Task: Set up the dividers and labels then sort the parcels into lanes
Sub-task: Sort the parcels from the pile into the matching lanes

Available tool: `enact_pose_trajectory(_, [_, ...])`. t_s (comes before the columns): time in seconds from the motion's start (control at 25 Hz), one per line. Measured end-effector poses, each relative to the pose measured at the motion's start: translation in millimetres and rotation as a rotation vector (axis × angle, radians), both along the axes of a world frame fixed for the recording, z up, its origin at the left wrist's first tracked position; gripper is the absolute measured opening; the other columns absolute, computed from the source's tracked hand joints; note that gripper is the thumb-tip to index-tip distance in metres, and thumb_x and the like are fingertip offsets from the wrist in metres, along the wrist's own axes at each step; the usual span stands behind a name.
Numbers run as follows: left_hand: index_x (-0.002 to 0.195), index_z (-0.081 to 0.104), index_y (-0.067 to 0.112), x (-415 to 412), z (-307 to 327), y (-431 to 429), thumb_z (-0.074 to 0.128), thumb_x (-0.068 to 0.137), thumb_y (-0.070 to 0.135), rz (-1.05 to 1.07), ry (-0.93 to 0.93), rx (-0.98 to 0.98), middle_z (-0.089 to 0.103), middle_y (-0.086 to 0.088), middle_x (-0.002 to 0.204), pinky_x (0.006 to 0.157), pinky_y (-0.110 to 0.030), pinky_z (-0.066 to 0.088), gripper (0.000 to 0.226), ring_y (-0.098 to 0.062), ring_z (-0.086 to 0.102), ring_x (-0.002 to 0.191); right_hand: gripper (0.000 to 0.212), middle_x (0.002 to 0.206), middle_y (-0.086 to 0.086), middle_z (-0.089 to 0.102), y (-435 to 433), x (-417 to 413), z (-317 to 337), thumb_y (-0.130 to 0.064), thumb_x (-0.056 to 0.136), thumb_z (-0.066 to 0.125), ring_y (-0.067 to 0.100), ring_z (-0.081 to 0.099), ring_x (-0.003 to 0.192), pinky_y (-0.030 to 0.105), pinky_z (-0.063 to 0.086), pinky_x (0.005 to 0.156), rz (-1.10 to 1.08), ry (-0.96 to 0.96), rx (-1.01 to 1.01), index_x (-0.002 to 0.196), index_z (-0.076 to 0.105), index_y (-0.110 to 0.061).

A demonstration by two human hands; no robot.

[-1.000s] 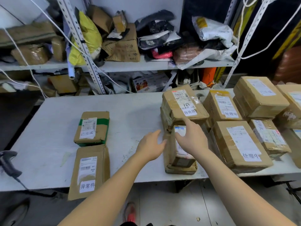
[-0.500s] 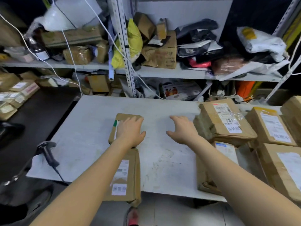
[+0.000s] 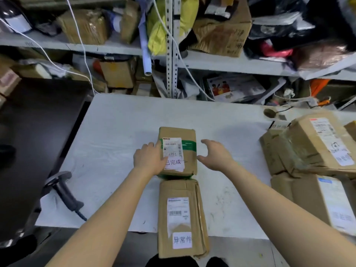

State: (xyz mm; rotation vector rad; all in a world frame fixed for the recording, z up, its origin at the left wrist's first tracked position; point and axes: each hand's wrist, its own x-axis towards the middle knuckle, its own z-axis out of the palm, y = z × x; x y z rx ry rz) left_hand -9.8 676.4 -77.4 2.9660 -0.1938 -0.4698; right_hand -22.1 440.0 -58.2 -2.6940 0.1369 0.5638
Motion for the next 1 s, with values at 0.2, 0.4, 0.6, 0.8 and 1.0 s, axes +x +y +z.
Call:
enact_pose_trajectory(0.2, [0.142, 0.047, 0.025, 3, -38, 9, 0.061, 0.090, 0.055, 0.238, 0.211, -0.409, 0.066, -0.003, 0.131, 0.088, -0.041, 0.055, 0.062, -0.028, 0.064, 0.113, 0.082, 0.142, 0.010, 0.059, 35, 0, -36, -0.030, 0.080, 0.085, 0.028, 0.062, 0.121, 0.045, 0.057, 0.096, -0.529, 0.138, 0.438, 0.150, 0.045, -0.013])
enact_pose_trajectory(0.4, [0.134, 0.055, 0.022, 4, -45, -1, 0.065, 0.093, 0.044, 0.360, 0.206, -0.610, 0.068, 0.002, 0.131, 0.091, -0.036, 0.053, 0.048, -0.022, 0.064, 0.113, 0.083, 0.114, 0.007, 0.071, 46, -1, -48, -0.024, 0.078, 0.087, 0.029, 0.073, 0.094, 0.035, 0.055, 0.054, -0.710, 0.145, 0.631, 0.150, 0.045, -0.018])
enact_pose_trajectory(0.6, [0.133, 0.057, 0.027, 10, -28, -19, 0.063, 0.092, 0.045, 0.314, 0.175, -0.660, 0.069, 0.005, 0.129, 0.094, -0.041, 0.054, 0.044, -0.021, 0.064, 0.112, 0.073, 0.108, 0.002, 0.072, 30, -7, -19, -0.021, 0.080, 0.086, 0.026, 0.073, 0.094, 0.040, 0.057, 0.059, -0.737, 0.079, 0.690, 0.145, 0.052, -0.022])
enact_pose_trajectory(0.8, [0.130, 0.061, 0.034, 23, 20, -46, 0.063, 0.092, 0.048, 0.198, 0.108, -0.672, 0.071, 0.010, 0.125, 0.081, -0.032, 0.053, 0.040, -0.017, 0.065, 0.103, 0.054, 0.103, 0.002, 0.076, 0, -17, 28, -0.022, 0.081, 0.085, 0.024, 0.075, 0.088, 0.032, 0.054, 0.055, -0.760, -0.017, 0.777, 0.130, 0.062, -0.030])
enact_pose_trajectory(1.0, [0.128, 0.062, 0.034, 25, 84, -93, 0.061, 0.093, 0.052, 0.086, -0.006, -0.630, 0.071, 0.006, 0.121, 0.076, -0.033, 0.047, 0.039, -0.023, 0.062, 0.100, 0.049, 0.100, -0.003, 0.076, -46, -28, 82, -0.032, 0.079, 0.086, 0.019, 0.076, 0.085, 0.040, 0.065, 0.068, -0.750, -0.165, 0.735, 0.123, 0.066, -0.035])
